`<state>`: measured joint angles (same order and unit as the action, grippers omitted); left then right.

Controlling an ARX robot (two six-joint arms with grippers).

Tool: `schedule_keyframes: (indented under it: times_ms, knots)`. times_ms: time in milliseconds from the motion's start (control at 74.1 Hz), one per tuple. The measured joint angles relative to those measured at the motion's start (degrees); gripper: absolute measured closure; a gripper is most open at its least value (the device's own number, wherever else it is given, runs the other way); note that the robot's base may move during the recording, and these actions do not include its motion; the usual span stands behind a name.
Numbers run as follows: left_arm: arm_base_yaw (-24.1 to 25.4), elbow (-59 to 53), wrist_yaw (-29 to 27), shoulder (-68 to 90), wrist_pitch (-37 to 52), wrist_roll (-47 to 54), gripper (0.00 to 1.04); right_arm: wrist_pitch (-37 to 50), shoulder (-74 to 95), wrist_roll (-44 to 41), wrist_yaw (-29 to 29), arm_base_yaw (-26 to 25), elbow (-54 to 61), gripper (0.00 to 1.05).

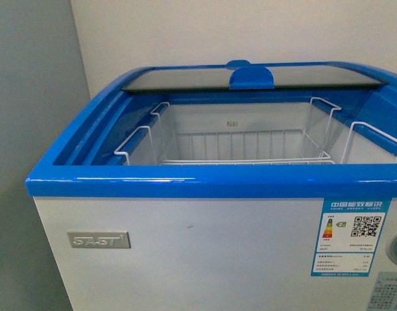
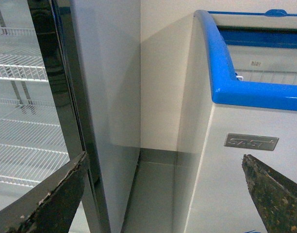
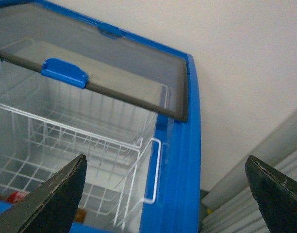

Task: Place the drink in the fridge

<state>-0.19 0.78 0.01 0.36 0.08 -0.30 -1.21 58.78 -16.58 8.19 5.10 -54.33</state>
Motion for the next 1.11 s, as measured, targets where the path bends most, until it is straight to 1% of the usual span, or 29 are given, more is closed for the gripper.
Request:
schedule_keyframes:
  times_ms: [40,94,121,175,283,297,324,337,405,459,634,890,1106]
  knots:
    - [0.0,0.0,0.0,0.0,0.0,0.0,0.08,-4.3,-7.1,3.0,1.0,0.9,3.5,0.07]
    - [0.0,0.0,0.0,0.0,0.0,0.0,0.08,-4.9,-10.6,5.3,0.4,1.2,5.1,0.08]
    - [0.0,0.0,0.0,0.0,0.0,0.0,0.08,-2.7,-12.4,7.9,-1.2,1.1,6.4,0.13]
    - [0.0,0.0,0.0,0.0,0.0,0.0,0.08,1.5,-15.7,11.2,-2.3,0.7,9.5,0.23]
    - [0.0,0.0,0.0,0.0,0.0,0.0,0.08,5.7,-19.6,14.2,-3.8,-0.3,16.6,0.4]
    - [0.0,0.0,0.0,0.0,0.0,0.0,0.08,6.3,-20.2,14.3,-5.4,-1.2,18.3,0.44]
    - [0.0,0.0,0.0,0.0,0.0,0.0,0.08,6.8,-20.6,14.5,-6.6,-2.1,19.8,0.47]
    - [0.0,0.0,0.0,0.0,0.0,0.0,0.08,7.3,-21.0,14.7,-7.6,-3.0,21.5,0.51]
    - [0.0,0.0,0.0,0.0,0.0,0.0,0.08,8.6,-22.5,15.3,-7.8,-4.3,25.5,0.61]
    - [0.0,0.0,0.0,0.0,0.0,0.0,0.08,9.8,-23.3,15.7,-7.8,-5.0,28.8,0.72]
    - [0.0,0.0,0.0,0.0,0.0,0.0,0.08,12.9,-28.5,15.7,-8.2,-5.0,36.0,1.03]
    - [0.0,0.0,0.0,0.0,0.0,0.0,0.08,14.4,-33.9,15.9,-8.2,-5.0,43.5,1.02]
    - [0.0,0.0,0.0,0.0,0.0,0.0,0.08,14.4,-38.0,15.9,-8.2,-5.0,47.0,1.02]
